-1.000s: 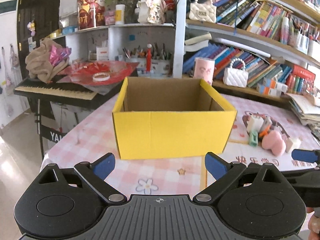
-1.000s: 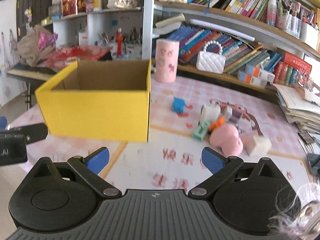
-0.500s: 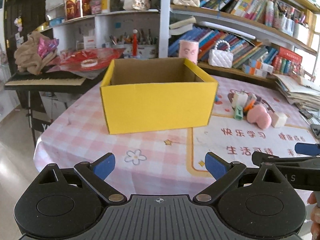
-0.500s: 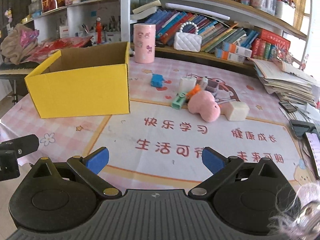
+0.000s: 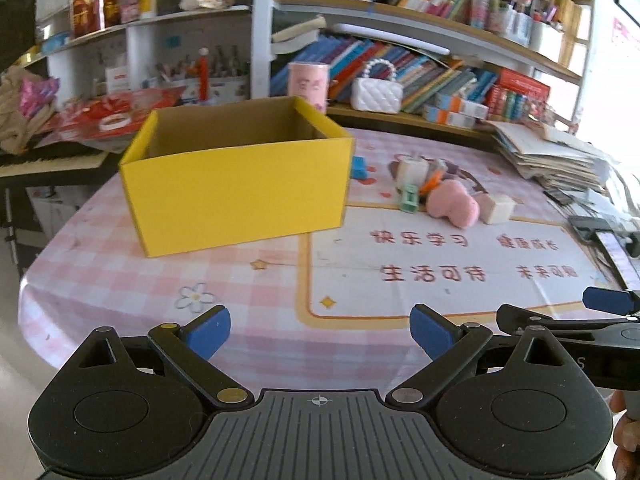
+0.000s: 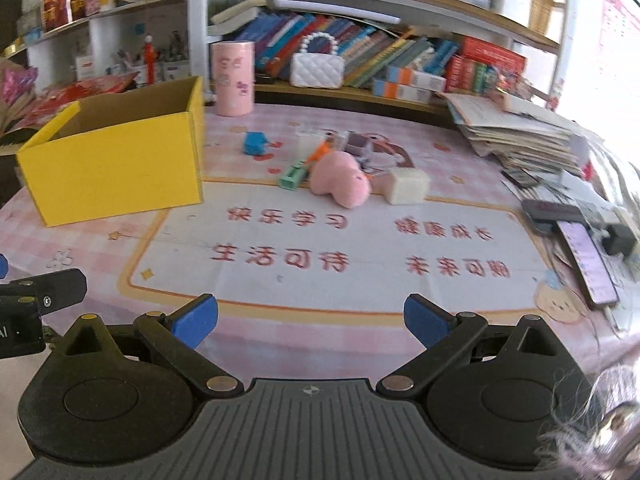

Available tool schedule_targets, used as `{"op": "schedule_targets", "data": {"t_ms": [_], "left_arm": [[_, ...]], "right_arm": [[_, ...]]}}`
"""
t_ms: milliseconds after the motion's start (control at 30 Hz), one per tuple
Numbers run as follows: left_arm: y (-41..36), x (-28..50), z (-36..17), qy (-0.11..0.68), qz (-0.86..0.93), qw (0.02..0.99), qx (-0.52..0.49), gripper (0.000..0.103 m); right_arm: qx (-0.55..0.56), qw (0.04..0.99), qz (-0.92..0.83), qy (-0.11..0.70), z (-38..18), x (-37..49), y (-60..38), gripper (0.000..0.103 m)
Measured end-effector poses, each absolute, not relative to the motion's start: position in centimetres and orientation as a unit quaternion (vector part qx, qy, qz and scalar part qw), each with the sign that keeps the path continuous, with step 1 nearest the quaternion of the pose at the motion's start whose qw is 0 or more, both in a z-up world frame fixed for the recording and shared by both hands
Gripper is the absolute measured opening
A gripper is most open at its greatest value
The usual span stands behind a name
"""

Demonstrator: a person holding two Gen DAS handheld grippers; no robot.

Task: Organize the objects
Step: 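Withdraw both tools from the box back toward the remaining toys, then grasp the white foam block with the right tool while the left tool grasps the pink plush chick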

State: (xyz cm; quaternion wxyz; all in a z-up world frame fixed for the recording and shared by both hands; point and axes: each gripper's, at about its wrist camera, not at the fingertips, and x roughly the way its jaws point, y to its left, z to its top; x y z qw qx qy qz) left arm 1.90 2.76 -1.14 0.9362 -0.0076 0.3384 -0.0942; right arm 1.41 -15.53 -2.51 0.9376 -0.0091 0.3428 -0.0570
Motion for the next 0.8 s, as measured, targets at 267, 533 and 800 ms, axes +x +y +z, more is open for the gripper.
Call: {"op": "schedule_targets", "data": {"t_ms": [267,533,800], "left_arm": [[0.6,2.4,-1.2,0.34,-0.129,0.931,0.0,0.098],[-2.3,3.8,-1.5,0.346,-0.162,0.924,0.009,0.098],[-5.2,6.0,-1.7,0.35,-0.174,0.92,0.017,0.098]], "right_arm": [[0.012,0.93,-0.105,0.352,-2.8,0.2,-18.2,0.101],[0.02,0.925,-0.135,0.356,-3.0,0.1,-20.7,0.101],[0.03,0.918,-0.148,0.367,-3.4,1.8,-23.7,0.101]]}}
